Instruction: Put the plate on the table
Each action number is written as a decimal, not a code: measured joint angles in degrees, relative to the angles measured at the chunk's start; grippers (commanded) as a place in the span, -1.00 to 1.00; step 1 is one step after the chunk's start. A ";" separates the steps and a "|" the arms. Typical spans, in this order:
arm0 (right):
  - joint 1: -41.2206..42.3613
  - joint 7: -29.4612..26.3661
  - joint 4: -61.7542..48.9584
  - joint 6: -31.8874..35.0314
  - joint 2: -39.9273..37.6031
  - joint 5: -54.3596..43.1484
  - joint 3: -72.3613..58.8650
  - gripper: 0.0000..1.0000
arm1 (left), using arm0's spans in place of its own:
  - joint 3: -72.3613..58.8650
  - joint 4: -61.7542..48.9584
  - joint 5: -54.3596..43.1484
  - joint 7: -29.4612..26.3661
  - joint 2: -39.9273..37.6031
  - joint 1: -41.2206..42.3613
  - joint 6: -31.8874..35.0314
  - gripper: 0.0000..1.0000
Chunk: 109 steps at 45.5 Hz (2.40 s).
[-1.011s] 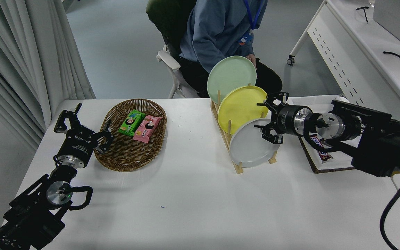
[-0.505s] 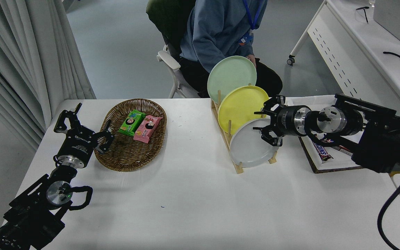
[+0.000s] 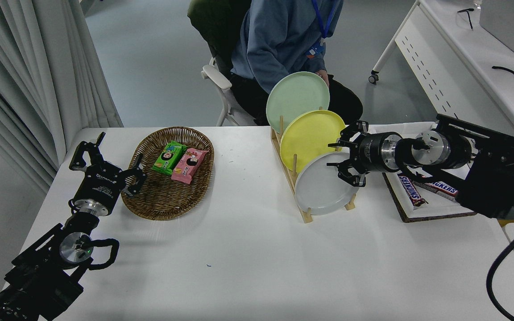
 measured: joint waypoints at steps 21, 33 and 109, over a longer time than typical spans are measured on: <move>-0.89 -0.20 -0.51 -0.84 -0.01 -2.75 3.15 -0.33 | 0.00 0.00 0.00 0.00 0.00 0.00 0.00 1.00; -1.12 -0.22 -0.66 -1.44 0.20 -3.22 3.57 -0.41 | 0.01 -0.02 0.00 0.00 0.00 0.00 0.00 1.00; 2.74 -3.39 0.02 -0.71 -2.40 -3.07 6.39 -1.00 | 0.00 0.01 0.00 0.00 0.00 0.00 0.00 1.00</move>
